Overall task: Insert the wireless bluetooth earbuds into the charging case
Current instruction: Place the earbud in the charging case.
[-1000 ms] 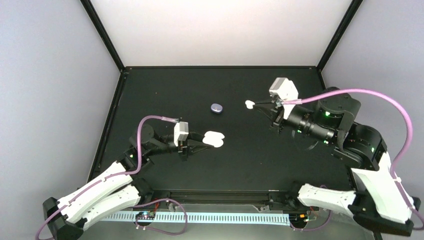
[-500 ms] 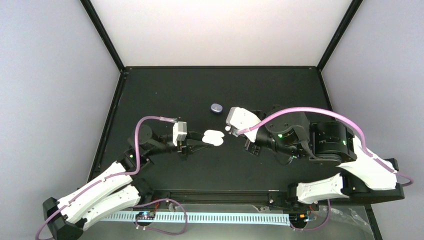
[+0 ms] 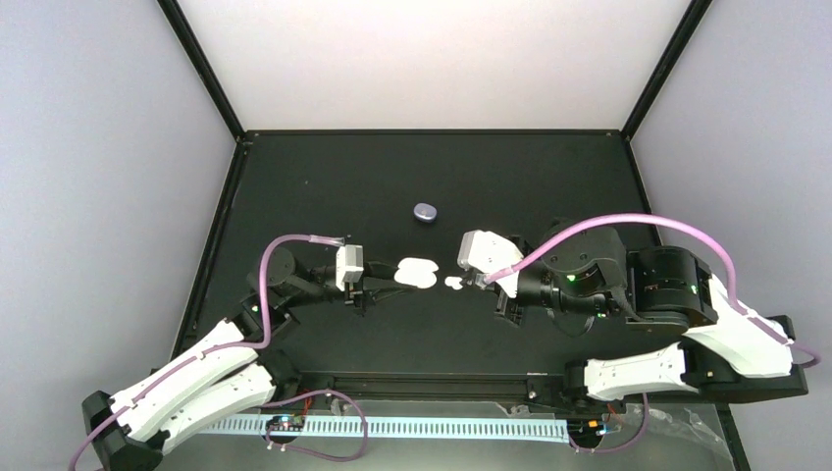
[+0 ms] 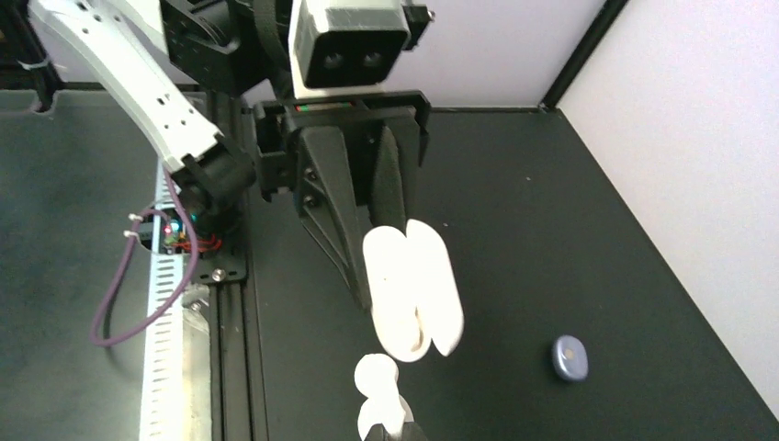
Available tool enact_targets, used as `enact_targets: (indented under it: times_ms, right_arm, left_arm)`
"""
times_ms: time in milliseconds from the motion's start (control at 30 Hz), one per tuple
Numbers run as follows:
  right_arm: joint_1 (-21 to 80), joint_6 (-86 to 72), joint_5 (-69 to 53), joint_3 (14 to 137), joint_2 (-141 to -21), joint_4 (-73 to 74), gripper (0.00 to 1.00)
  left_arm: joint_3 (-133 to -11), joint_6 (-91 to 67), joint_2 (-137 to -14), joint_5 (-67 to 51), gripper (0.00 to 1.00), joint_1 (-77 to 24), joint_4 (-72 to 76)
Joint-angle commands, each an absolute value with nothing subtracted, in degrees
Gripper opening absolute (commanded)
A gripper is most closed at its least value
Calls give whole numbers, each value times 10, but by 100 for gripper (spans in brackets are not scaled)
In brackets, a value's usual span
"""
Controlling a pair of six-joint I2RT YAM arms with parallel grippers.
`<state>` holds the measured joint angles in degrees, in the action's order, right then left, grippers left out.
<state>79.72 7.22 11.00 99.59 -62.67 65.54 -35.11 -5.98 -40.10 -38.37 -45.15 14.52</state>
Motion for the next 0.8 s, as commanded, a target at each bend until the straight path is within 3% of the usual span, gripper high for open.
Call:
enact_targets:
  times_ms: [0, 767]
  right_arm:
    - [809, 82, 80, 986, -631, 607, 1]
    - [851, 119, 177, 1008, -742, 606, 1]
  left_arm:
    - [-358, -37, -393, -405, 2, -455, 148]
    - [-378, 28, -377, -418, 1, -465, 65]
